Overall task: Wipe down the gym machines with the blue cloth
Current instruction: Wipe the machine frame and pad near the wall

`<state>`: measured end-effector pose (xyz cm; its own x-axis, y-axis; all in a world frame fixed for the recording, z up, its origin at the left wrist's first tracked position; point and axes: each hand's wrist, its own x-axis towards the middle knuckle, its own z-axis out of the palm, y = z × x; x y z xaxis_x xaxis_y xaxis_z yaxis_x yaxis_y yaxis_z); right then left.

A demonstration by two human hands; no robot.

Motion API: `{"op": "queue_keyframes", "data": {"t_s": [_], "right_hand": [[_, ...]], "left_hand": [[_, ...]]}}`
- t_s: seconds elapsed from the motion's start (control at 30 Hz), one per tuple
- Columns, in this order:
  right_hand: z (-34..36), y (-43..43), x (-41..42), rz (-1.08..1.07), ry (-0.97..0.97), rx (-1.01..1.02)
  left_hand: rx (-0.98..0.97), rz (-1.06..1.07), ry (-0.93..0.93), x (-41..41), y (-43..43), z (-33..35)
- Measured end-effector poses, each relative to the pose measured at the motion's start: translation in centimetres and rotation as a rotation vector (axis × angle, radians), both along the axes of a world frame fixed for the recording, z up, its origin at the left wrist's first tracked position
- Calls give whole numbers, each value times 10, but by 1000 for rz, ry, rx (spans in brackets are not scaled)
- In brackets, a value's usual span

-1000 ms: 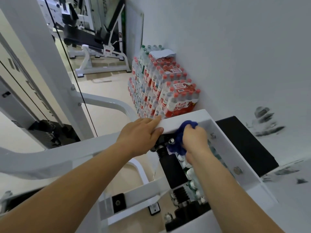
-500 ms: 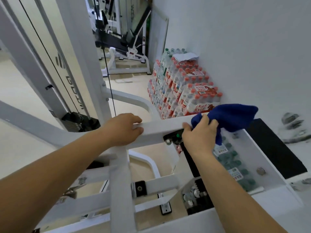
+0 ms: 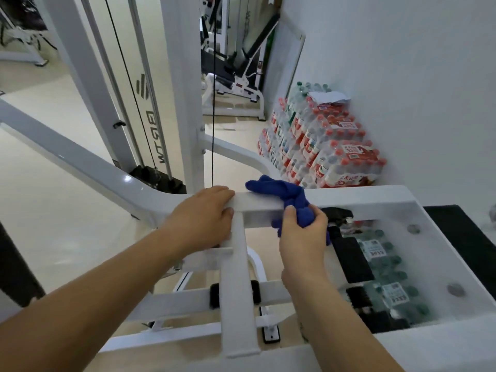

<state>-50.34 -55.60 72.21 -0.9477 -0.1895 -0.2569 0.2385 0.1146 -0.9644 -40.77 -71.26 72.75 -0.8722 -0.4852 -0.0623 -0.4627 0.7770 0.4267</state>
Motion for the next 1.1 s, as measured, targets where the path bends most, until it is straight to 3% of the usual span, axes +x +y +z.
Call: {"op": "queue_keyframes", "data": {"t_s": [0.07,0.13,0.17,0.33,0.43,0.53,0.6,0.67,0.73,0.83,1.1], "right_hand": [[7,-18,-13,-121,-107,9],[16,-31,-20,-163,-156,149],[16,-36,-18,-136,-174,215],[-2,-40,17,133,-348,82],[-6,-30,6,169,-259,147],[-9,-20,-5,73,-88,199],[-7,-22,0,90,-70,105],[-7,-27,5,225,-7,44],[-4,-27,5,395,95,113],[7,-12,-5,590,49,161],[-5,38,0,899,147,185]], "left_hand": [[48,20,26,0,-1,-1],[65,43,54,1,-4,-2],[69,56,67,1,-4,-3],[96,134,169,1,0,-1],[105,133,194,4,1,-1],[82,121,206,5,1,0],[53,86,196,4,3,1],[20,33,171,4,4,2],[-20,-13,149,6,6,3],[-127,-50,79,15,13,2],[-225,76,2,61,84,-4]]}}
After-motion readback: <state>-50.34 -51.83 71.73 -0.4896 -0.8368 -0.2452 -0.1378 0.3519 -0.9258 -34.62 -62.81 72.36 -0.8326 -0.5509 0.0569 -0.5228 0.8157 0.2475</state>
